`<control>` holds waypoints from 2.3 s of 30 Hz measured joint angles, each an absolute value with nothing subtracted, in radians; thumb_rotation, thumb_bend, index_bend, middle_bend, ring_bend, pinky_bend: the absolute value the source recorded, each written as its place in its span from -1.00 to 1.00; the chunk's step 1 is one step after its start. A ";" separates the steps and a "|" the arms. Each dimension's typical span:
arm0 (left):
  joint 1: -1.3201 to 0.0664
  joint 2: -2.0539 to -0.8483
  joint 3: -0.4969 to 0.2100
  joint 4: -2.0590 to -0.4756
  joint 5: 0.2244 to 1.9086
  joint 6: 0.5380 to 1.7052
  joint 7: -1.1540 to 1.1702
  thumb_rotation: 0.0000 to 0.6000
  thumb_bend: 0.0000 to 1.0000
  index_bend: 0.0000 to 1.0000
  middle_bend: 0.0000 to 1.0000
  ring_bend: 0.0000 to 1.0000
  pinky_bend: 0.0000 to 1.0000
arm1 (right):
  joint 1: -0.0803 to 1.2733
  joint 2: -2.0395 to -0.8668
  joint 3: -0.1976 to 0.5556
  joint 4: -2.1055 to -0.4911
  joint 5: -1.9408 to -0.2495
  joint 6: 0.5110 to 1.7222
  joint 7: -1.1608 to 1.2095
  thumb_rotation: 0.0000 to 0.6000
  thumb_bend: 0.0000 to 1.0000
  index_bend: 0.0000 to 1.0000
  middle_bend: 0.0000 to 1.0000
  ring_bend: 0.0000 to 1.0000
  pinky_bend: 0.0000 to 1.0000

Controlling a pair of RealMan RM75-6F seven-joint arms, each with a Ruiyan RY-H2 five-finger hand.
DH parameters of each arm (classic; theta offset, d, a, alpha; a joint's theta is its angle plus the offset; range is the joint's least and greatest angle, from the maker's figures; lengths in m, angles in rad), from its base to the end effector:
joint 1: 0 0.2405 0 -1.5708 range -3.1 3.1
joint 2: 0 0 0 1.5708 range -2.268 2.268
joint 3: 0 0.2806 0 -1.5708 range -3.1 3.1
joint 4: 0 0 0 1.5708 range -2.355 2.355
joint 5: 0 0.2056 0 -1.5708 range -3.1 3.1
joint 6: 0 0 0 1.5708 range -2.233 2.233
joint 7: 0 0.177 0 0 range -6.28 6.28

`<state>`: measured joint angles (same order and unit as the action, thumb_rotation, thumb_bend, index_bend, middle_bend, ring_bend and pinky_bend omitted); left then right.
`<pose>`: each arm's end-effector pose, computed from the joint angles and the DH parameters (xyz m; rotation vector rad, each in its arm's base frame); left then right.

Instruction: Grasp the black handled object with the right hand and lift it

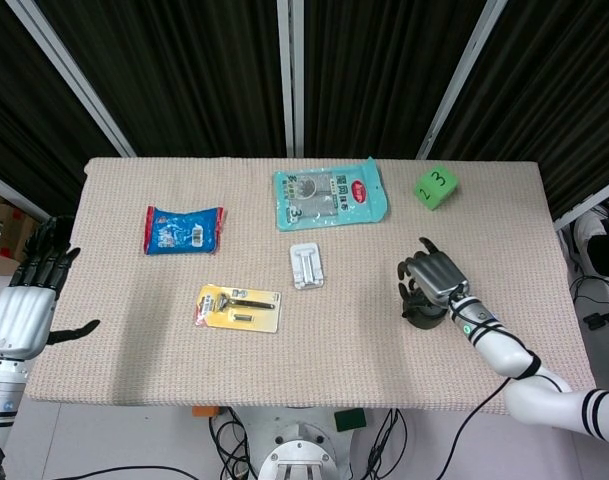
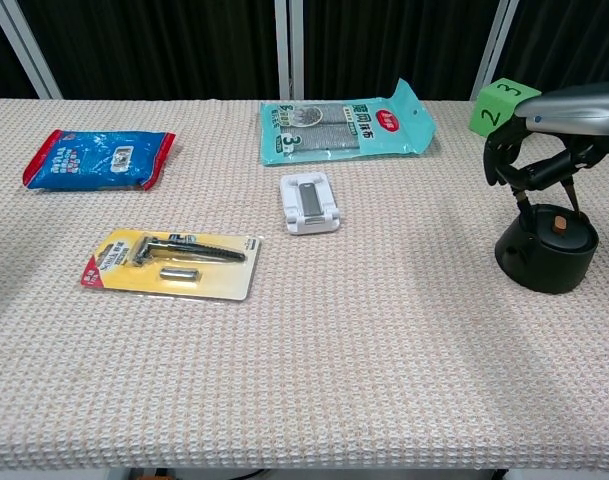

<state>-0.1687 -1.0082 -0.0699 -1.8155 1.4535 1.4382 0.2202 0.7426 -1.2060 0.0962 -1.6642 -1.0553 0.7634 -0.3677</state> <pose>-0.2852 0.2410 0.1898 -1.4689 -0.7909 -0.8422 -0.2051 -0.3761 0.0465 2.0088 -0.9370 0.6147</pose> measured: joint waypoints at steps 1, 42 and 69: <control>-0.169 -1.008 -0.070 -1.815 1.453 1.438 0.220 0.57 -1.00 -0.88 -0.95 -0.96 -0.74 | 0.744 -1.207 0.095 -1.663 -1.053 0.763 -0.367 0.05 0.20 -0.12 -0.24 -0.34 -0.94; -0.173 -1.011 -0.071 -1.812 1.449 1.430 0.221 0.57 -1.00 -0.88 -0.95 -0.96 -0.74 | 0.773 -1.182 0.048 -1.658 -1.008 0.731 -0.326 0.05 -0.68 0.29 0.10 0.03 -1.00; -0.177 -1.013 -0.070 -1.812 1.447 1.424 0.227 0.57 -1.00 -0.88 -0.95 -0.96 -0.74 | 0.789 -1.131 0.012 -1.723 -1.006 0.731 -0.348 0.05 -0.68 0.82 0.50 0.43 -0.95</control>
<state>-0.1765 -1.0134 -0.0701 -1.8123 1.4474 1.4240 0.2272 0.7887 -1.1306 0.0119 -1.7231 -1.0055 0.7312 -0.3484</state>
